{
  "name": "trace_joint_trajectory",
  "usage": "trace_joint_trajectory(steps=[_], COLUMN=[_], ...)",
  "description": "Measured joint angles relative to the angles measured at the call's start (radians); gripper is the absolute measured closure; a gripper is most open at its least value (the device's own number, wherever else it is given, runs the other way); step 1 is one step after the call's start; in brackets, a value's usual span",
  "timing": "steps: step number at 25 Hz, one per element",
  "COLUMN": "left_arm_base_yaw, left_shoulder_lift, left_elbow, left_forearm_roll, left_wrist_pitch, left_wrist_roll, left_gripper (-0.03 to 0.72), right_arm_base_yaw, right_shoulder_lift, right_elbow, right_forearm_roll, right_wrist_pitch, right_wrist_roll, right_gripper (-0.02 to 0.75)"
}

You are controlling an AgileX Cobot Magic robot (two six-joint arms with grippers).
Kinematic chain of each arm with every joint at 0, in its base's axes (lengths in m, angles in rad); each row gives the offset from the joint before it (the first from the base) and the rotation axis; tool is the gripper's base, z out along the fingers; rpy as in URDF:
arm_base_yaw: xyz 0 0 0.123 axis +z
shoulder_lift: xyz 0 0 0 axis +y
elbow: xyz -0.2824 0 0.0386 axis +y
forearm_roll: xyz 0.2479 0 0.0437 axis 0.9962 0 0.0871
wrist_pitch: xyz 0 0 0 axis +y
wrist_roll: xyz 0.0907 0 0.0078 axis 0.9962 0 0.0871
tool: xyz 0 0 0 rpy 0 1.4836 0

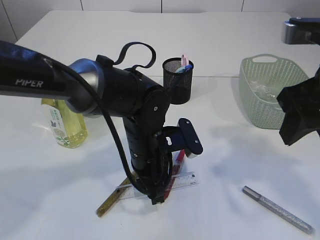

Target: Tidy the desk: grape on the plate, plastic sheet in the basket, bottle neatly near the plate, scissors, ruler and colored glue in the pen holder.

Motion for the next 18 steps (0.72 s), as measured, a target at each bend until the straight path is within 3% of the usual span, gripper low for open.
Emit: trace_joint_trajectory(steps=[5,18], left_arm_base_yaw=[0.000,0.000], left_shoulder_lift=[0.000,0.000], left_elbow=[0.000,-0.002], left_forearm_roll=[0.000,-0.004], left_wrist_pitch=[0.000,0.029], left_wrist_roll=[0.000,0.000], left_gripper=[0.405,0.413], right_arm_base_yaw=[0.000,0.000], right_shoulder_lift=[0.000,0.000], right_elbow=[0.000,0.000], right_forearm_roll=[0.000,0.000], right_wrist_pitch=[0.000,0.000], right_wrist_roll=[0.000,0.000], right_gripper=[0.247,0.248])
